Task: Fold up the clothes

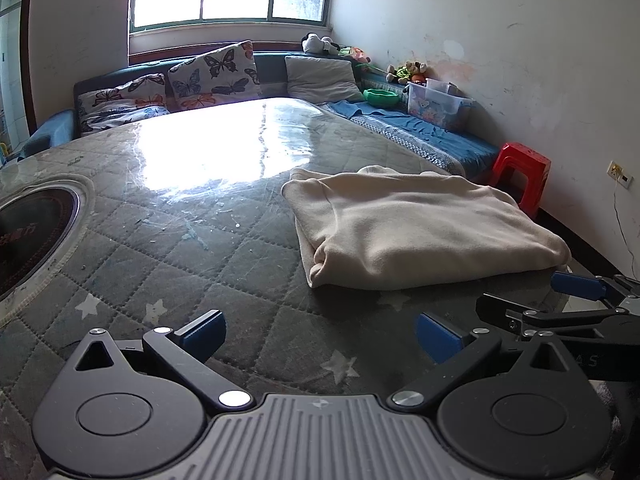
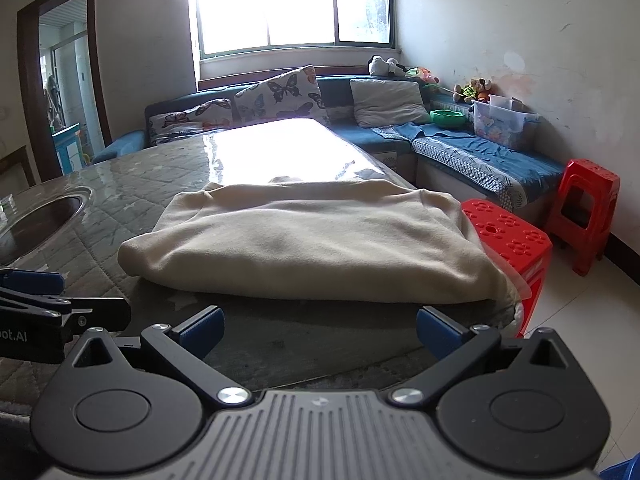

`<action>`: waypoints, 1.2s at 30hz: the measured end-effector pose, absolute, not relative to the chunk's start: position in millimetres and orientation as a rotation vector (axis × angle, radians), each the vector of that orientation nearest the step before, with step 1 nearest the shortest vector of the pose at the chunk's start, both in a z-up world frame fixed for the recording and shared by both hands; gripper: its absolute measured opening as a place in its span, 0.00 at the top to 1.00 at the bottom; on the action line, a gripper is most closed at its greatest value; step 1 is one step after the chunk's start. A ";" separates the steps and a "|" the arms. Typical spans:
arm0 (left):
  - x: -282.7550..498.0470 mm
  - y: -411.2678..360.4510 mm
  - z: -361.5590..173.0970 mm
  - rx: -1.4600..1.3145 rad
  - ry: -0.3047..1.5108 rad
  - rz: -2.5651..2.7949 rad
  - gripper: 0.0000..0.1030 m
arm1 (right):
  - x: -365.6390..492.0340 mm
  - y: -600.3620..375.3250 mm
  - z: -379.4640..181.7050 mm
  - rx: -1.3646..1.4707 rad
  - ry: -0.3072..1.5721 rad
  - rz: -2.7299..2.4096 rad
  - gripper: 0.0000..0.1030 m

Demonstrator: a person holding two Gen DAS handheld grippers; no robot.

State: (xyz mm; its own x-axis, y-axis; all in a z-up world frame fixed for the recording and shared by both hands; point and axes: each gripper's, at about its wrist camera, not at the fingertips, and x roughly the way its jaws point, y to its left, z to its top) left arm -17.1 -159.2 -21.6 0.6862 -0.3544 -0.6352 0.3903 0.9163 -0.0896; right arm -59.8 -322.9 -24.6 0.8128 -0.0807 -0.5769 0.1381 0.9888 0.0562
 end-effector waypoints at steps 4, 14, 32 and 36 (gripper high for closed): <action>-16.8 -160.7 -22.1 0.057 0.702 -0.419 0.00 | -59.7 -323.1 -25.0 0.098 0.613 -0.116 0.00; -15.6 -161.6 -22.5 0.054 0.704 -0.423 0.00 | -58.9 -321.8 -25.8 0.099 0.616 -0.116 0.00; -15.9 -163.8 -24.1 0.057 0.715 -0.442 0.00 | -57.2 -319.1 -26.4 0.098 0.617 -0.114 0.00; -15.4 -165.0 -24.2 0.059 0.717 -0.445 0.00 | -57.3 -319.4 -26.5 0.099 0.619 -0.114 0.00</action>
